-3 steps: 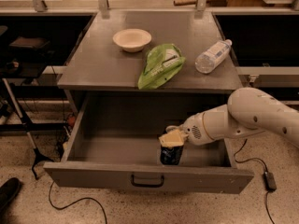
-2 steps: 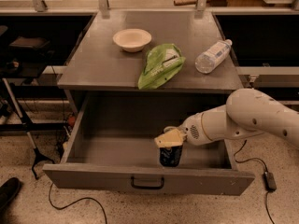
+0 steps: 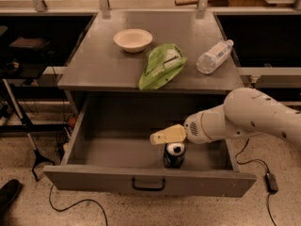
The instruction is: Place pepsi can into top drawer
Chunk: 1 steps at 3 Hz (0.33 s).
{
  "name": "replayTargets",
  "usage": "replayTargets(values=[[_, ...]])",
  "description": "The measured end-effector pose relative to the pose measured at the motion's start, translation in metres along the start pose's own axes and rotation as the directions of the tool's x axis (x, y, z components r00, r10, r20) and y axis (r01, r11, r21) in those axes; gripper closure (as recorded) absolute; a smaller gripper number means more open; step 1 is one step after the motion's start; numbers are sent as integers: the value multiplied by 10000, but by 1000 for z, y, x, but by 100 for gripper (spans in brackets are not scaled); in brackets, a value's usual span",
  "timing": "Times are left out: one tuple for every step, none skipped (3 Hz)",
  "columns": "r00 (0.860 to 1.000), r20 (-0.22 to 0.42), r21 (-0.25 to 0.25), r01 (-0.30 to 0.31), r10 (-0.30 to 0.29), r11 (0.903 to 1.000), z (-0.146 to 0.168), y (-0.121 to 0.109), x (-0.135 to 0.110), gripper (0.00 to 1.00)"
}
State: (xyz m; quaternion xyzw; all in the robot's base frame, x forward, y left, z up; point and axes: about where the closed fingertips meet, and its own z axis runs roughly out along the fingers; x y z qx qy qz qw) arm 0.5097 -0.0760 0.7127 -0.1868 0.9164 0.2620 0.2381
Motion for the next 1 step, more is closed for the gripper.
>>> replayTargets(values=[[10000, 0, 0, 0, 0, 10000, 0, 0, 0, 0]])
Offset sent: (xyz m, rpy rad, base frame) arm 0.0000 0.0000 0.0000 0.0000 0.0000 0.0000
